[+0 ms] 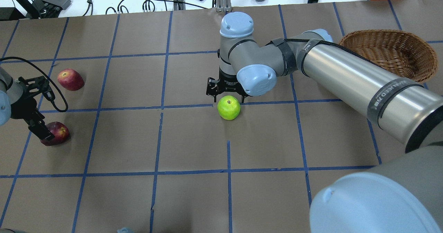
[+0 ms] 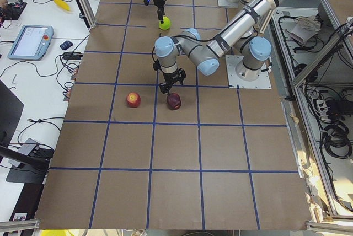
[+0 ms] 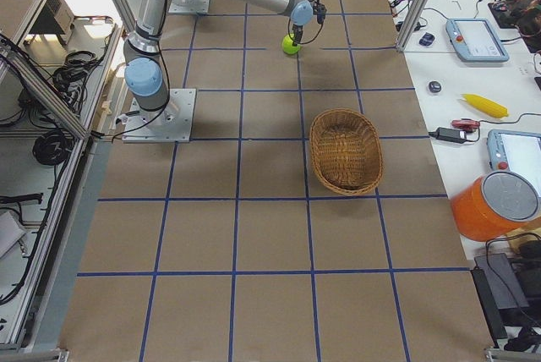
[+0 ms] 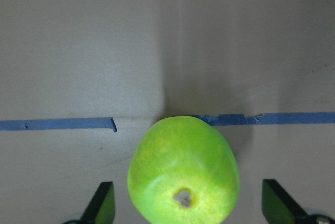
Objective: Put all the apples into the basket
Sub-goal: 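Grasp the green apple with the right gripper while the left gripper grasps a red apple, then carry the green apple toward the basket with right gripper while left lifts red apple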
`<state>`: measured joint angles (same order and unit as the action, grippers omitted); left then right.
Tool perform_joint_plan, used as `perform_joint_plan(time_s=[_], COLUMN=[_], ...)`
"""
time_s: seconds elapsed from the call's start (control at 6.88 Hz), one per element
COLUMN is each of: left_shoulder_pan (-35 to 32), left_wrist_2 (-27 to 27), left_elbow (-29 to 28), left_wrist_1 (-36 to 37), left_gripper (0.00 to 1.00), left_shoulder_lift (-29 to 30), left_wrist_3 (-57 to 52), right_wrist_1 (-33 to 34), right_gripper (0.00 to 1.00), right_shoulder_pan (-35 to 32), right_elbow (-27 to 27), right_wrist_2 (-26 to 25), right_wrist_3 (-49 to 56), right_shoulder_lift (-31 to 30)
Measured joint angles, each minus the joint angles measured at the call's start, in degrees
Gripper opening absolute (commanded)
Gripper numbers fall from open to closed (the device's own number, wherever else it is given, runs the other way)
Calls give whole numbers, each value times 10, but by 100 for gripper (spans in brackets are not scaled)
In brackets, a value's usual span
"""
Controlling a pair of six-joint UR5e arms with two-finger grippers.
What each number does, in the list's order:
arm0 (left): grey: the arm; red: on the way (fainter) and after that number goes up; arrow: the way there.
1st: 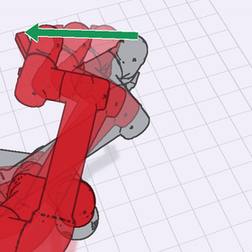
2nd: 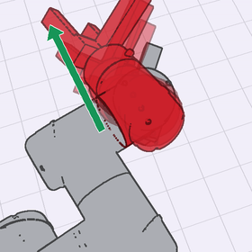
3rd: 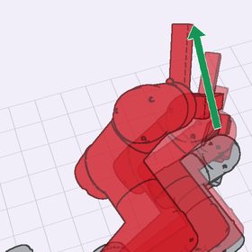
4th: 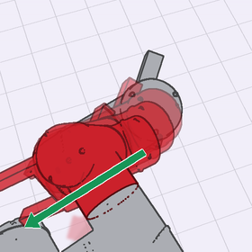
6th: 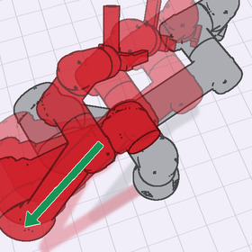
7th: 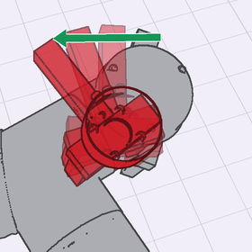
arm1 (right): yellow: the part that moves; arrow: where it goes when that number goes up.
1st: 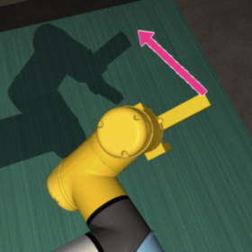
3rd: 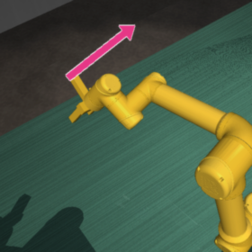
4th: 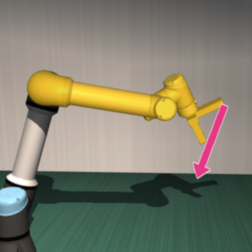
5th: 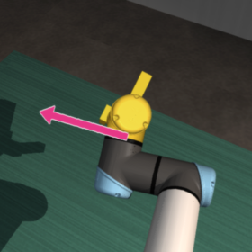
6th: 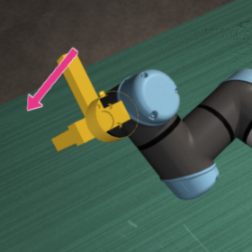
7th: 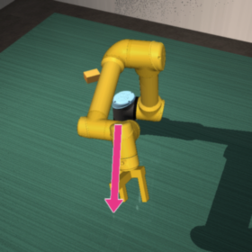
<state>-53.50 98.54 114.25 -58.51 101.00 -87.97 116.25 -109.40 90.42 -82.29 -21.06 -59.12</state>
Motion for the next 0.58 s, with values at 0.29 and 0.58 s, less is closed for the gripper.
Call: perform_joint_plan(time_s=[0.29, 0.58], left_shoulder_pan=[21, 24], left_wrist_2=[-8, -15], left_elbow=[14, 18], left_wrist_1=[51, 72], left_gripper=[100, 100], left_shoulder_lift=[21, 48], left_wrist_3=[-53, -63], right_wrist_1=[7, 8], right_gripper=[100, 13], right_shoulder_pan=[-2, -3], right_elbow=[3, 10], right_wrist_2=[0, -4], right_wrist_3=[-1, -2], right_shoulder_lift=[15, 24])
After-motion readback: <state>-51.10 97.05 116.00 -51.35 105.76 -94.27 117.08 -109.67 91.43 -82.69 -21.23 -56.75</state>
